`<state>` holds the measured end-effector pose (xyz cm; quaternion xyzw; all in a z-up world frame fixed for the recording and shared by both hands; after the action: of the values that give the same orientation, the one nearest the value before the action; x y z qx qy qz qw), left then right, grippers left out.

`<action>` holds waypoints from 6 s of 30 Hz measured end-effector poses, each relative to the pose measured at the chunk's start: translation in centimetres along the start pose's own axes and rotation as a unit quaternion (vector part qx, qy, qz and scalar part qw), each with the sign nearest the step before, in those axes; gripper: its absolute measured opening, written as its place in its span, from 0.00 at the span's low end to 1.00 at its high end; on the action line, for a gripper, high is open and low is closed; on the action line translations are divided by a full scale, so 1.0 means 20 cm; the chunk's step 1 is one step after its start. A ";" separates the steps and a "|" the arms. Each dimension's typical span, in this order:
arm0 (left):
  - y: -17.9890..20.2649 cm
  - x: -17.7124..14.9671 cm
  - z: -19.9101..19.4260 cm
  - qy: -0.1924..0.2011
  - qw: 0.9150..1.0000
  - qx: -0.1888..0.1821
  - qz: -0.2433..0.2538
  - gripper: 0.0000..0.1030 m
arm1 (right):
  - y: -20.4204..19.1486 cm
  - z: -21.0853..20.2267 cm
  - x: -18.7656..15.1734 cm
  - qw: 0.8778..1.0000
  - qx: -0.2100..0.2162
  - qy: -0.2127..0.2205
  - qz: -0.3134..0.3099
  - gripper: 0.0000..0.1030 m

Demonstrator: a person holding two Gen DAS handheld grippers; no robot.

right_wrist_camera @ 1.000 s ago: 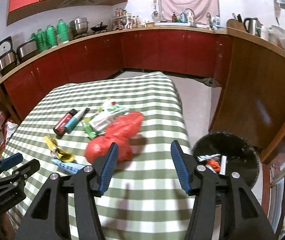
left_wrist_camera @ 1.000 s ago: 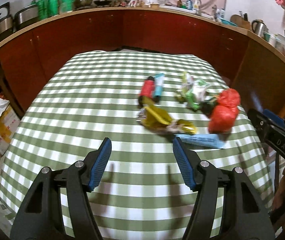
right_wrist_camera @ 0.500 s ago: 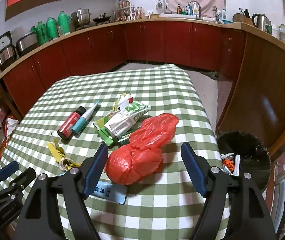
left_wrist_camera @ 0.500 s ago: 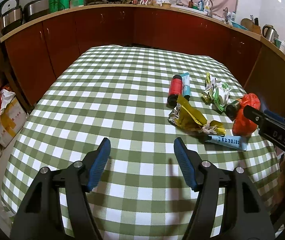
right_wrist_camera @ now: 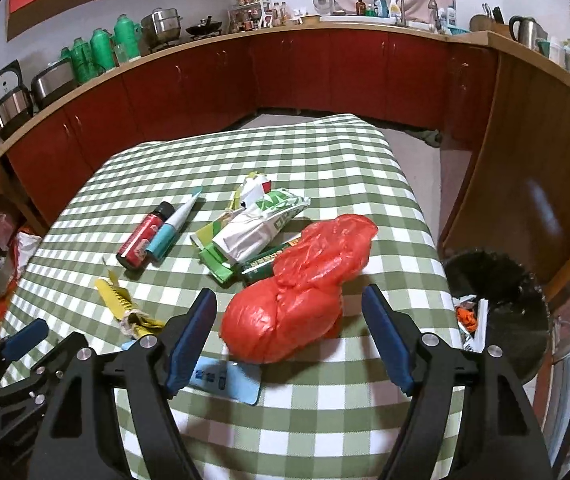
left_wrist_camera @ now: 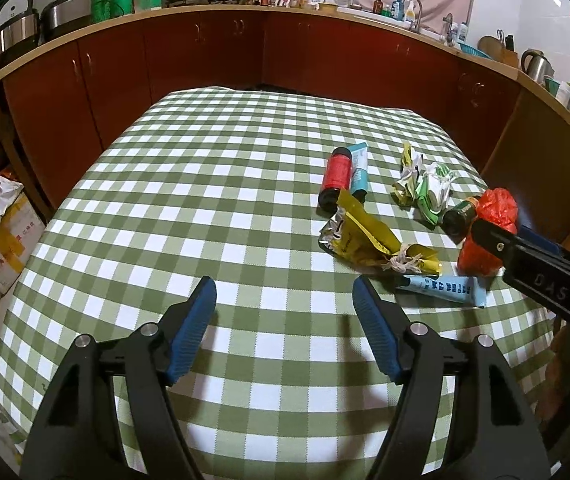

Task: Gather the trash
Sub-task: 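Grasp the orange plastic bag with the right gripper, then grasp the yellow snack wrapper with the left gripper while the right gripper holds the bag, then carry wrapper and orange bag over the bin and release both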

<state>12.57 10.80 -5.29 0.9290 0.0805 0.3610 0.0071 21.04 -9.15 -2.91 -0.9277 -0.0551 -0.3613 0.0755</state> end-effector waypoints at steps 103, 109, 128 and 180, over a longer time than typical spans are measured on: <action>0.37 0.18 0.14 0.000 0.996 -0.089 0.005 0.22 | 0.42 -0.19 -0.09 0.999 -0.028 0.040 -0.001 0.54; 0.41 0.18 0.06 0.017 0.996 -0.086 0.026 0.19 | 0.45 -0.24 -0.09 0.998 -0.035 0.049 0.005 0.54; 0.75 0.16 -0.08 0.039 0.986 -0.130 0.092 0.14 | 0.67 -0.38 -0.08 0.994 -0.073 0.074 0.023 0.54; 1.75 0.09 0.34 -0.027 0.964 -0.192 0.184 0.51 | 1.35 -0.23 -0.09 0.986 -0.144 0.081 0.038 0.63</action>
<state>23.46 -23.10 -6.62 0.9184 -0.1629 0.3397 0.1210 20.88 -36.65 -3.57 -0.8980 0.0392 -0.4364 -0.0405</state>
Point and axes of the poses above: each gripper's, at about its wrist camera, not at the fingertips, and z roughly the way its jaws point, y to its right, x to its top, the point moved 7 cm from there along z, roughly the way its jaws point
